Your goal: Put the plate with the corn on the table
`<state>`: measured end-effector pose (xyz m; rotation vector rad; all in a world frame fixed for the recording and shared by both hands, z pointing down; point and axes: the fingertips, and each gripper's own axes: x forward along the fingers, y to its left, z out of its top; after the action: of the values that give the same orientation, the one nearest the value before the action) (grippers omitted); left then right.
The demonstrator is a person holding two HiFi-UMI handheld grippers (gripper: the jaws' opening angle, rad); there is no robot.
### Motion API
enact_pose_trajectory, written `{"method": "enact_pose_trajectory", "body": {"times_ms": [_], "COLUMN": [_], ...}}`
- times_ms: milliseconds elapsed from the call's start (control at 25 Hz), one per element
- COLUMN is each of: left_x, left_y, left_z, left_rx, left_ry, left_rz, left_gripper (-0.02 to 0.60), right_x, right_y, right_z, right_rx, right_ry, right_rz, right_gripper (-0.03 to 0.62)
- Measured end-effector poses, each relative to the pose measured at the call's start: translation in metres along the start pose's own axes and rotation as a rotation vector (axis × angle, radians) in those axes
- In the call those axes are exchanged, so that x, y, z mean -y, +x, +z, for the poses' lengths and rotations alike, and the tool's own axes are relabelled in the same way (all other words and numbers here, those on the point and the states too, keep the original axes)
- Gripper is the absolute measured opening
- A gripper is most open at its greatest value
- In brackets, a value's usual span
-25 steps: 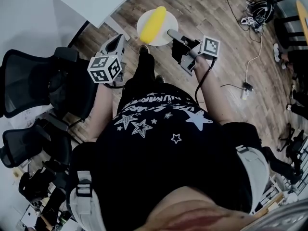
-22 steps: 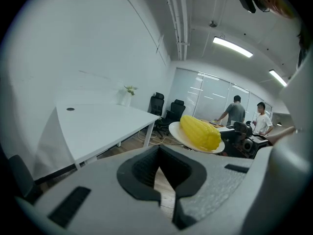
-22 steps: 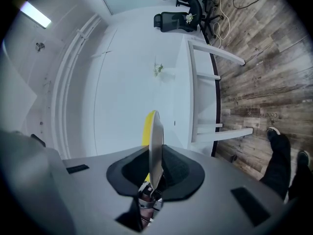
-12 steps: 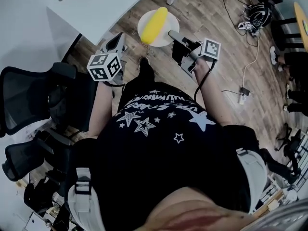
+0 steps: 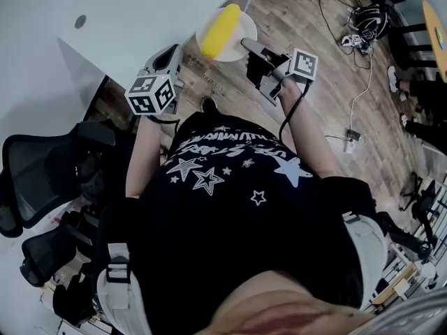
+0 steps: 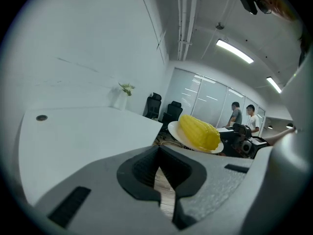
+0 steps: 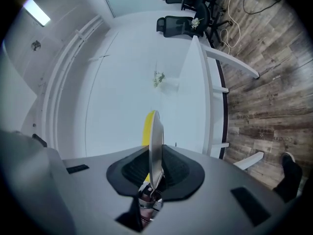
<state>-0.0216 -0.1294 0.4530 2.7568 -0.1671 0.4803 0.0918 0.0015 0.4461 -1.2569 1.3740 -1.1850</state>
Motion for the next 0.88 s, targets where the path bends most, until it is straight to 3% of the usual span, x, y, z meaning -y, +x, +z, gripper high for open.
{"method": "enact_pose_trajectory", "body": {"times_ms": [520, 880], "left_x": [-0.073, -0.077], "left_y": [0.040, 0.057], "left_z": [0.018, 0.022], "left_rx": [-0.003, 0.004], "left_ry": [-0.018, -0.053], "left_rz": [-0.006, 0.069], "left_gripper": [0.005, 0.005], "right_x": [0.021, 0.034], "right_y": [0.063, 0.079], "right_z": [0.046, 0.075], "right_rx": [0.052, -0.045], "right_ry": [0.005, 0.006], "right_rz": [-0.028, -0.030], "right_gripper": [0.055, 0.055]}}
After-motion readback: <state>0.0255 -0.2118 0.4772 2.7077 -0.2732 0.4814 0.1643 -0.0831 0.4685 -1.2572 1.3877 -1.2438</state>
